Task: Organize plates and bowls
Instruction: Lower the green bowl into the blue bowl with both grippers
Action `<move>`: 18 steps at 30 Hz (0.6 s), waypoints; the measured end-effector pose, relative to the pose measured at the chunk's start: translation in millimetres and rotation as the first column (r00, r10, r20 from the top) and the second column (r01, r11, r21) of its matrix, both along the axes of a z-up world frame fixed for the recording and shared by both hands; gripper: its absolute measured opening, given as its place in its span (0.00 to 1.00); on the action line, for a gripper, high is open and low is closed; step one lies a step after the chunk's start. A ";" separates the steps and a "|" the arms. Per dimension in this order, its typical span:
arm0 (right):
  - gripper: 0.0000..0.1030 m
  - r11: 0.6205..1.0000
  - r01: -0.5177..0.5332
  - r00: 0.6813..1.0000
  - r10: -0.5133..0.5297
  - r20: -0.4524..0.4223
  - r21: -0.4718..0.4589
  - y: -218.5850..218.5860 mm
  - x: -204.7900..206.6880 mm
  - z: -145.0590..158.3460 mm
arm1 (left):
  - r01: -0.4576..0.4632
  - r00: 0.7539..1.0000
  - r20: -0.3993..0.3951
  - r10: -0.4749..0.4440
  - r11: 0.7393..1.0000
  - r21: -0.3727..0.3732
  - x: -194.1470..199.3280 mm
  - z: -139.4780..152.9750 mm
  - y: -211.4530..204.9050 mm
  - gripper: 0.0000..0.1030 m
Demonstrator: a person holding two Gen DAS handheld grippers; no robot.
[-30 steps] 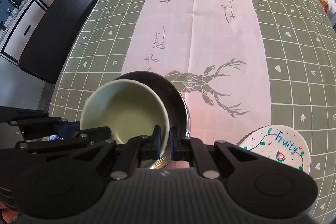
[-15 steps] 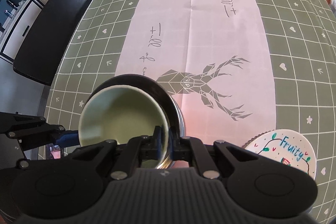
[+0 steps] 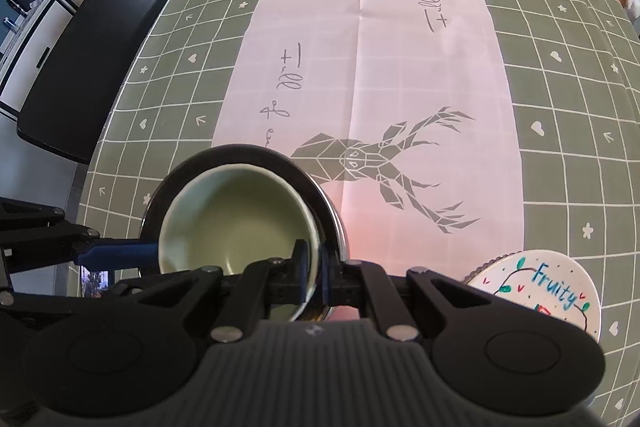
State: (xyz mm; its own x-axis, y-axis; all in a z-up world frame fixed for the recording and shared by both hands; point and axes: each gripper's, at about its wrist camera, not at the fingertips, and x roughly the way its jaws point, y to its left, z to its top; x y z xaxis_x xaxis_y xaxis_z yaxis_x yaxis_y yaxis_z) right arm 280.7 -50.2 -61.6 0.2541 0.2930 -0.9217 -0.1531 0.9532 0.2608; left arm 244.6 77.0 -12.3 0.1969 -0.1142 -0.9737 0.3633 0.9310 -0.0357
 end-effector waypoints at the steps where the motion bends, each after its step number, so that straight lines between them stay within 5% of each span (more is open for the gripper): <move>1: 0.04 1.000 0.001 1.000 -0.001 -0.001 -0.002 0.0 0.2 0.0 | 0.003 1.000 0.011 -0.003 1.000 -0.005 -0.6 3.7 0.9 0.37; 14: 0.11 0.999 -0.036 0.998 0.038 0.058 -0.033 3.3 -5.0 28.1 | -0.039 0.992 0.116 0.043 0.998 -0.040 0.4 14.7 22.9 0.37; 18: 0.30 0.999 -0.034 0.995 0.036 0.091 -0.019 -3.1 -7.8 40.6 | -0.053 0.989 0.131 0.063 0.995 -0.081 -1.5 14.6 31.5 0.37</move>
State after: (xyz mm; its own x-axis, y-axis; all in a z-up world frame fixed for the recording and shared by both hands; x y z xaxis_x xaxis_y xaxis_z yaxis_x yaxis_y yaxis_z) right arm 272.9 -53.3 -21.0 0.3274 0.2870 -0.9003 -0.2085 0.9512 0.2274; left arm 243.0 108.4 2.3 0.3328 -0.1730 -0.9270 0.3153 0.9469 -0.0635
